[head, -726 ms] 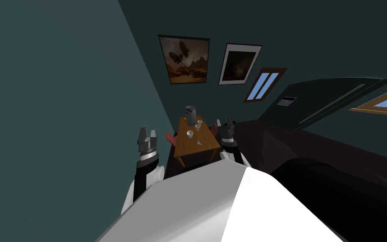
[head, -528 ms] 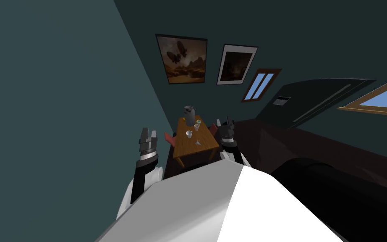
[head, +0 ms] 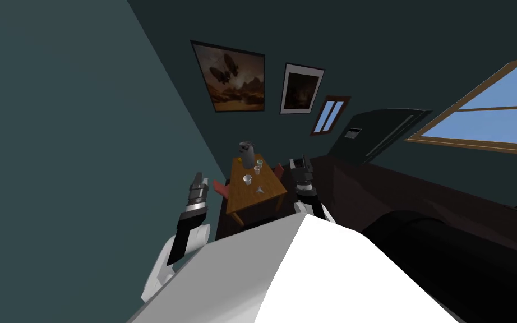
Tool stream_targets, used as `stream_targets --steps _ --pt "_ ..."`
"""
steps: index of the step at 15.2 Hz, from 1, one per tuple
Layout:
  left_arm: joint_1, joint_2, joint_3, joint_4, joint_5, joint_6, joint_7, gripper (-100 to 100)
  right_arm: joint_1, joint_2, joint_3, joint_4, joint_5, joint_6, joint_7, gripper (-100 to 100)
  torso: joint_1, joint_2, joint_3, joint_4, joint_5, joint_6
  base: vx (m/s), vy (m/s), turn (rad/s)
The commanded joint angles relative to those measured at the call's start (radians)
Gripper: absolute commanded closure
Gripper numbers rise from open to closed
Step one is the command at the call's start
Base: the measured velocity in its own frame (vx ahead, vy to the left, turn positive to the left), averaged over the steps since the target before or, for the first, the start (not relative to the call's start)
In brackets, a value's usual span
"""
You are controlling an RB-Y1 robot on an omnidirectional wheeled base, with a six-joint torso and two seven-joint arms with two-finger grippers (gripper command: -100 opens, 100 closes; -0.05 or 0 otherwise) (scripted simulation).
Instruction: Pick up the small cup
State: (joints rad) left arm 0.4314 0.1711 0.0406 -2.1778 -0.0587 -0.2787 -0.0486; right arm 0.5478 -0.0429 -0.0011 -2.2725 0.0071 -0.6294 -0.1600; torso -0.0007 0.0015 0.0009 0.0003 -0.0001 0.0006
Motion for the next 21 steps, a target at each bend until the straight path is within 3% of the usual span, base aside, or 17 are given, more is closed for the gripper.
stream_targets --steps 1,2,4,7,9,12,14,15,16,17,19,20,21 --pt "-0.007 0.012 0.012 0.013 -0.002 0.039 -0.001 -100 0.0 0.0 0.0 0.0 0.0 0.0 0.0 0 0.0 0.0 0.0 0.0 0.0 0.0 -0.016 -0.017 -0.165" --pt "-0.018 0.029 0.033 0.034 -0.002 0.066 0.002 -100 0.0 0.0 0.0 0.0 0.0 0.0 0.0 0 0.0 0.0 0.0 0.0 0.0 0.0 -0.019 -0.018 -0.242" --pt "-0.018 0.029 0.033 0.034 -0.002 0.081 0.002 -100 0.0 0.0 0.0 0.0 0.0 0.0 0.0 0 0.0 0.0 0.0 0.0 0.0 0.0 -0.017 -0.01 -0.139" --pt "-0.042 0.06 0.08 0.081 -0.001 0.149 0.007 -100 0.0 0.0 0.0 0.0 0.0 0.0 0.0 0 0.0 -0.001 0.0 0.0 0.0 0.0 -0.015 -0.015 -0.229" --pt "-0.042 0.06 0.08 0.081 -0.001 0.172 0.007 -100 0.0 0.0 0.0 0.0 0.0 0.0 0.0 0 0.0 0.0 0.0 0.0 0.0 0.0 -0.016 -0.012 -0.152" --pt "-0.068 0.087 0.132 0.134 0.0 0.244 0.013 -100 0.0 0.0 0.0 0.0 0.0 0.0 0.0 0 0.0 -0.001 0.0 0.0 0.0 0.0 -0.015 -0.02 -0.23" --pt "-0.068 0.087 0.132 0.134 0.0 0.272 0.013 -100 0.0 0.0 0.0 0.0 0.0 0.0 0.0 0 0.0 0.0 0.0 0.0 0.0 0.0 -0.014 -0.016 -0.167" --pt "-0.082 0.099 0.159 0.161 0.0 0.305 0.016 -100 0.0 0.0 0.0 0.0 0.0 0.0 0.0 0 0.0 -0.001 0.0 0.0 0.0 -0.001 -0.01 -0.018 -0.224" --pt "-0.082 0.099 0.159 0.161 0.0 0.325 0.016 -100 0.0 0.0 0.0 0.0 0.0 0.0 0.0 0 0.0 -0.001 0.0 0.0 0.0 0.0 -0.011 -0.018 -0.254" --pt "-0.096 0.109 0.187 0.19 0.001 0.351 0.02 -100 0.0 0.0 0.0 0.0 0.0 0.0 0.0 0 0.0 -0.001 0.0 0.0 0.0 0.0 -0.014 -0.021 -0.294" --pt "-0.096 0.109 0.187 0.19 0.001 0.38 0.02 -100 0.0 0.0 0.0 0.0 0.0 0.0 0.0 0 0.0 -0.001 0.0 0.0 0.0 0.0 -0.014 -0.014 -0.181" --pt "-0.11 0.119 0.216 0.219 0.001 0.42 0.023 -100 0.0 0.0 0.0 0.0 0.0 0.0 0.0 0 0.0 -0.001 0.0 0.0 0.0 -0.001 -0.01 -0.022 -0.252" --pt "-0.11 0.119 0.216 0.219 0.001 0.436 0.023 -100 0.0 0.0 0.0 0.0 0.0 0.0 0.0 0 0.0 -0.001 0.0 0.0 0.0 0.0 -0.01 -0.022 -0.26"
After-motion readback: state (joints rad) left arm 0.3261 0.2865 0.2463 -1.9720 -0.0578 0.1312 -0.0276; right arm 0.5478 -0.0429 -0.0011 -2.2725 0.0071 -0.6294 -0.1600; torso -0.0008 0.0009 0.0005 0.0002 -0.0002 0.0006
